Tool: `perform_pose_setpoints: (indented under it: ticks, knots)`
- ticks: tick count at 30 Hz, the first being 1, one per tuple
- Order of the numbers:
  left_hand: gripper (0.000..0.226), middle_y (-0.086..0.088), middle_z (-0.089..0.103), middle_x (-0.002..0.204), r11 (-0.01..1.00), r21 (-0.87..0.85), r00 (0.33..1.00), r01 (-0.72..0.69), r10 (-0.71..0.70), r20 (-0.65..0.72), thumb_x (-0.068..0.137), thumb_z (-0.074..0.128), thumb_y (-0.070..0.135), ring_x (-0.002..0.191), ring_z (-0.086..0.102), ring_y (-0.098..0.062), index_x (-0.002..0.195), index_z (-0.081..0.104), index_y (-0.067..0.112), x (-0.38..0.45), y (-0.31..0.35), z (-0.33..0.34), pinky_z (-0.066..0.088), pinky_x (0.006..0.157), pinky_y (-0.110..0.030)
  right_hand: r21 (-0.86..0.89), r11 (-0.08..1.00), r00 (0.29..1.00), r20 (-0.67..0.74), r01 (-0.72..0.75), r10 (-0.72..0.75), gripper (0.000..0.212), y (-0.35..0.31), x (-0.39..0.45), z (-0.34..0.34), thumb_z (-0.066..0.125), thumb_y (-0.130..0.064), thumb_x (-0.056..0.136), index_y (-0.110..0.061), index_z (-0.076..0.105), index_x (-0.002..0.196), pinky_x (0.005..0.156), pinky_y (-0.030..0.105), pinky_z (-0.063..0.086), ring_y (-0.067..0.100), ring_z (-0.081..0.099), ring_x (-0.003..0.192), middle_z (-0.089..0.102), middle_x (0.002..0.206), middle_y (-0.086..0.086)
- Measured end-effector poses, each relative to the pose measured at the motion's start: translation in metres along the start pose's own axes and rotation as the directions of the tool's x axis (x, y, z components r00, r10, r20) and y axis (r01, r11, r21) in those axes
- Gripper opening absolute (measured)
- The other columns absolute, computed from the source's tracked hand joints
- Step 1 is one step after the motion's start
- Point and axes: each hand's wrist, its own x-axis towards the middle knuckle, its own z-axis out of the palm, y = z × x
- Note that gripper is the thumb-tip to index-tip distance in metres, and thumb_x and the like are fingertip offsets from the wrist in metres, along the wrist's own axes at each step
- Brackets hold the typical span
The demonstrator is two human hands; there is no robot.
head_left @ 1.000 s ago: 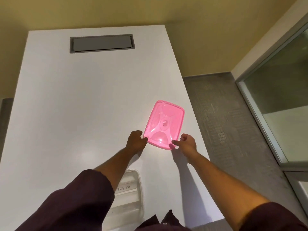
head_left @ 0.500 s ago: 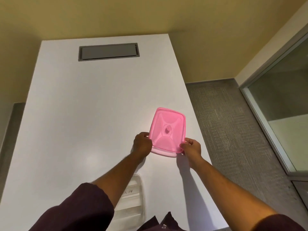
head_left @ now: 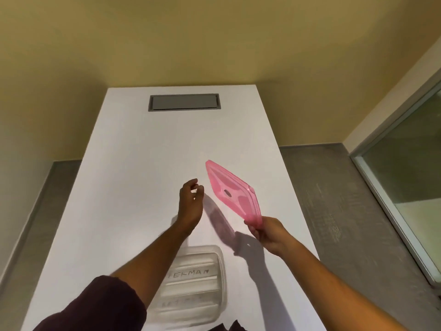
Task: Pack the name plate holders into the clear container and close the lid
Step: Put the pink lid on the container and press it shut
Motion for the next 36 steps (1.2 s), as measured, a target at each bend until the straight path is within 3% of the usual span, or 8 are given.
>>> perform_pose_setpoints:
  ticks: [5,9,13,16,20,26,30,36]
  knots:
    - [0.052,0.006,0.041,0.146,0.991,-0.002,0.991,0.131,-0.131,-0.001,0.102,0.043,0.037,0.135,0.043,-0.018,0.150,0.032,0.020,-0.008,0.000,-0.053,0.035,0.116,-0.044,0.008,0.981,0.947,0.261,-0.196,0.187,0.027,0.015,-0.018,0.029,0.051,0.006,0.097,0.011,0.065,0.121,0.041,0.018,0.053,0.011,0.060,0.050,0.067,0.088,0.017]
    - [0.039,0.005,0.060,0.132,0.992,0.016,0.992,0.126,-0.126,-0.005,0.095,0.046,0.037,0.120,0.058,-0.020,0.132,0.054,0.027,-0.012,-0.010,-0.090,0.047,0.106,-0.047,-0.120,0.963,0.876,0.400,-0.241,0.269,0.023,0.029,-0.027,0.051,0.054,0.001,0.098,0.007,0.063,0.119,0.035,0.016,0.048,0.008,0.057,0.049,0.063,0.087,0.014]
    - [0.029,0.001,0.065,0.117,0.996,0.010,0.987,0.090,-0.088,-0.138,0.098,0.052,0.021,0.106,0.060,-0.020,0.125,0.061,0.018,-0.027,-0.014,-0.123,0.047,0.090,-0.032,-0.180,0.956,0.876,0.389,-0.230,0.284,0.023,0.044,-0.032,0.067,0.057,-0.002,0.097,0.008,0.064,0.117,0.042,0.019,0.054,0.011,0.061,0.052,0.066,0.088,0.015]
    - [0.023,-0.001,0.068,0.111,0.998,0.027,0.987,0.054,-0.049,-0.153,0.097,0.057,0.019,0.102,0.063,-0.021,0.118,0.065,0.018,-0.036,-0.024,-0.143,0.046,0.085,-0.029,-0.197,0.975,0.946,0.282,-0.104,0.158,0.029,0.056,-0.039,0.078,0.060,-0.012,0.098,0.002,0.068,0.122,0.060,0.029,0.061,0.021,0.069,0.068,0.072,0.096,0.016]
    - [0.015,0.001,0.073,0.097,0.997,0.033,0.987,0.075,-0.069,-0.146,0.090,0.066,0.017,0.093,0.069,-0.023,0.099,0.072,0.027,-0.043,-0.050,-0.161,0.057,0.087,-0.042,-0.142,0.989,0.982,0.185,0.050,-0.023,0.050,0.067,-0.040,0.076,0.051,-0.055,0.100,-0.013,0.065,0.123,0.088,0.050,0.057,0.034,0.070,0.104,0.075,0.118,0.015]
    - [0.014,0.000,0.074,0.081,0.990,0.059,0.989,0.128,-0.123,-0.085,0.085,0.074,0.020,0.077,0.072,-0.024,0.093,0.076,0.031,-0.062,-0.087,-0.167,0.061,0.082,-0.050,0.004,0.982,0.980,0.050,0.191,-0.191,0.049,0.078,-0.053,0.083,0.031,-0.049,0.108,-0.016,0.064,0.118,0.079,0.045,0.058,0.033,0.069,0.099,0.072,0.116,0.014]
    - [0.014,-0.002,0.075,0.076,0.988,0.078,0.990,0.134,-0.130,-0.063,0.082,0.078,0.022,0.064,0.073,-0.024,0.096,0.077,0.025,-0.075,-0.101,-0.171,0.062,0.078,-0.050,-0.113,0.941,0.946,-0.018,0.321,-0.324,0.033,0.091,-0.053,0.077,0.042,-0.032,0.107,-0.012,0.060,0.125,0.069,0.036,0.049,0.025,0.066,0.088,0.069,0.106,0.012]
    - [0.014,-0.002,0.075,0.070,0.965,0.240,0.994,0.107,-0.108,-0.009,0.084,0.077,0.020,0.056,0.072,-0.017,0.096,0.078,0.014,-0.097,-0.114,-0.184,0.063,0.071,-0.043,-0.487,0.767,0.873,-0.019,0.418,-0.488,0.018,0.115,-0.055,0.063,0.065,-0.023,0.099,-0.010,0.071,0.111,0.065,0.034,0.062,0.025,0.069,0.089,0.069,0.108,0.012]
